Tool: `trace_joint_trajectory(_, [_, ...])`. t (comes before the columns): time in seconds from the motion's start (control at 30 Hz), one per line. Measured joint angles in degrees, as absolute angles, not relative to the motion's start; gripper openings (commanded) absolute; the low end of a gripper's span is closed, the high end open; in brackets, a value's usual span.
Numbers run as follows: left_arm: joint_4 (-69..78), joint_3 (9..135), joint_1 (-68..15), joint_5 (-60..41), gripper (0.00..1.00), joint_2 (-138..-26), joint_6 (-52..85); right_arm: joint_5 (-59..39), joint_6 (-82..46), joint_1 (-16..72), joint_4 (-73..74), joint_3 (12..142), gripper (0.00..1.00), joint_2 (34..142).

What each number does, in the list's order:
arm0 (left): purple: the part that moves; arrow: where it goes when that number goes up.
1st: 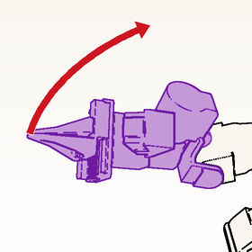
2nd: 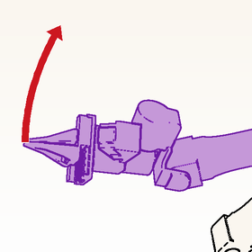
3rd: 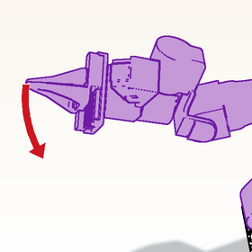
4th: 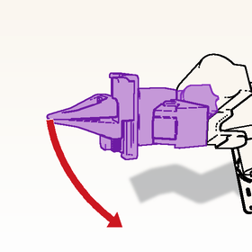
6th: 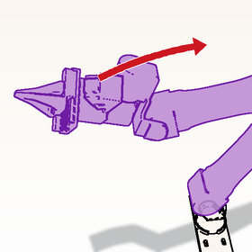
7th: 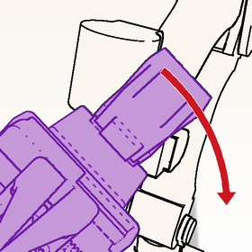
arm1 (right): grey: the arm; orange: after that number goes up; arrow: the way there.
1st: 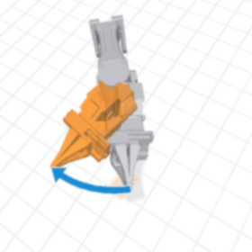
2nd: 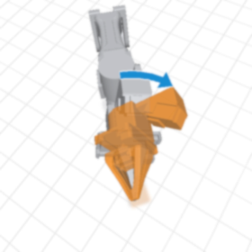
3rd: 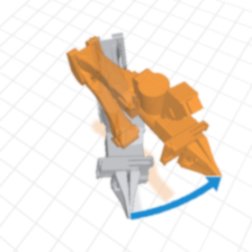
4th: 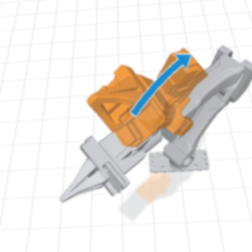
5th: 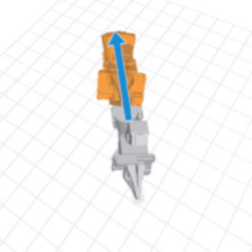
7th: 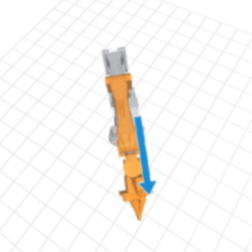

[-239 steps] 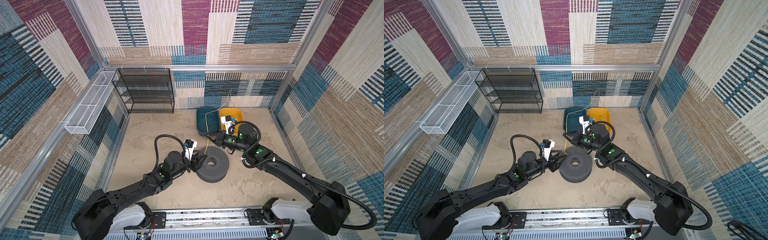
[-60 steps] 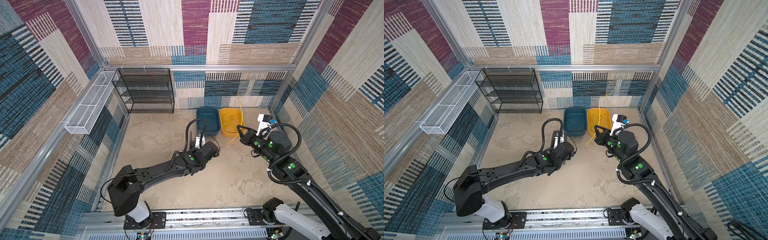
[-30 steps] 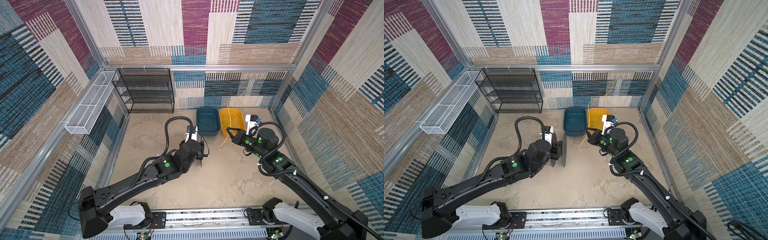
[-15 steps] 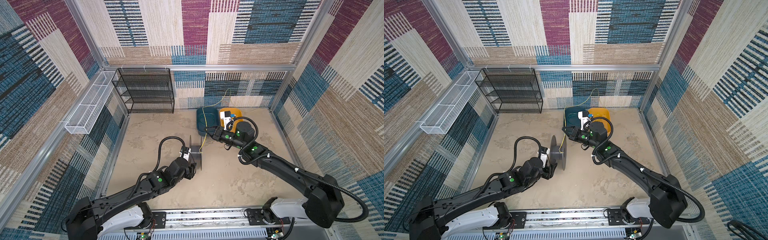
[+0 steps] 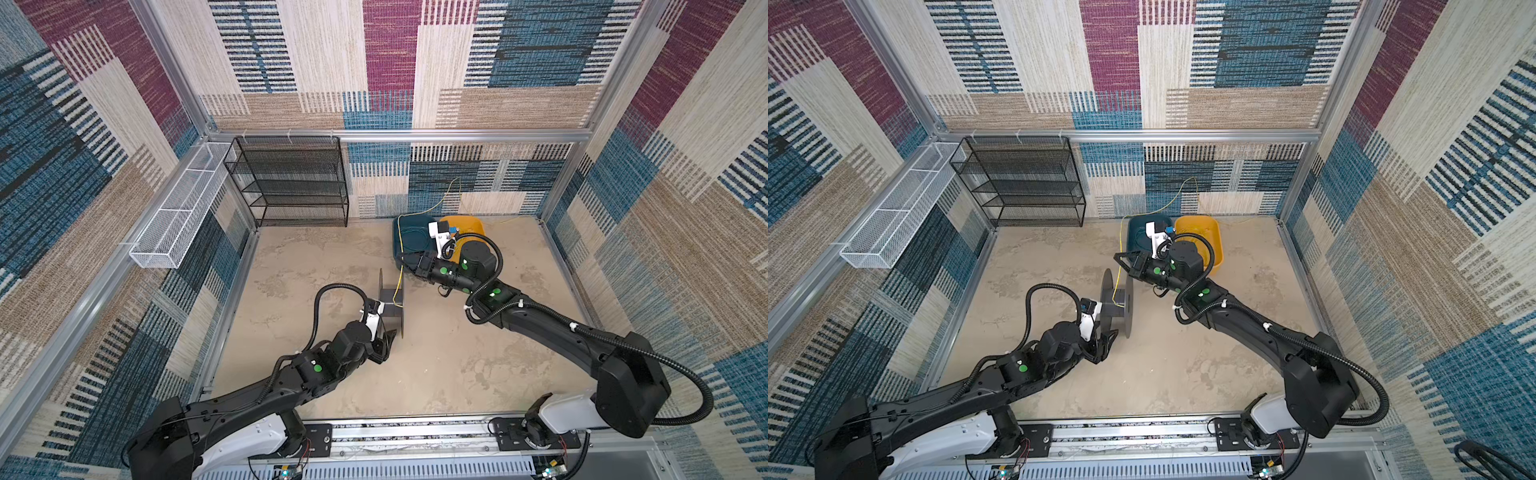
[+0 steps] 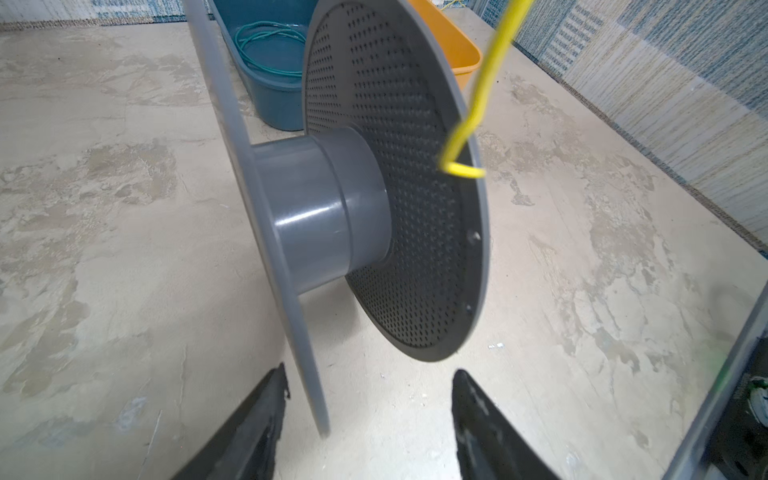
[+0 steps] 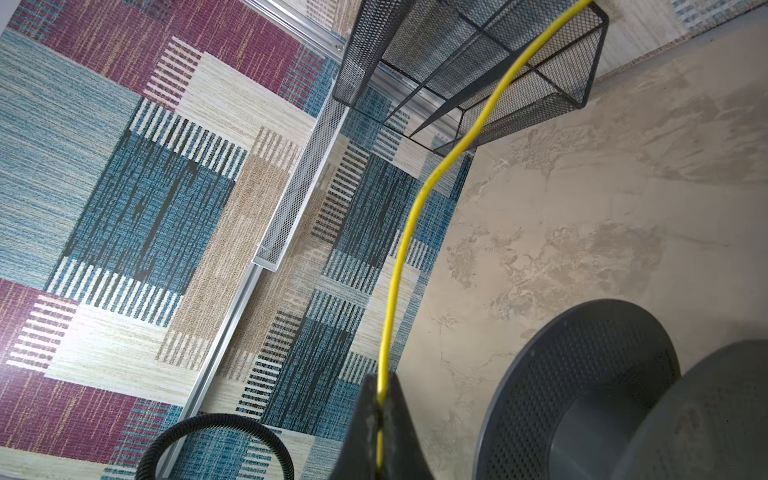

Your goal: Wrap the cables

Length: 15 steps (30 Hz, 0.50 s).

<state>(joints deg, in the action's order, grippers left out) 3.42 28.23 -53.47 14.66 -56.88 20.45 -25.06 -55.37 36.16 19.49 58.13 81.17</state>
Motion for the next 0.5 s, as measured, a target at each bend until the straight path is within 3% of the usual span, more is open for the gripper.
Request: trace_joint_trajectory(0.5, [5.19, 27.18, -52.86, 14.68, 0.67, -55.79, 17.47, -25.45, -55.37, 36.16, 19.79, 59.90, 0.00, 83.96])
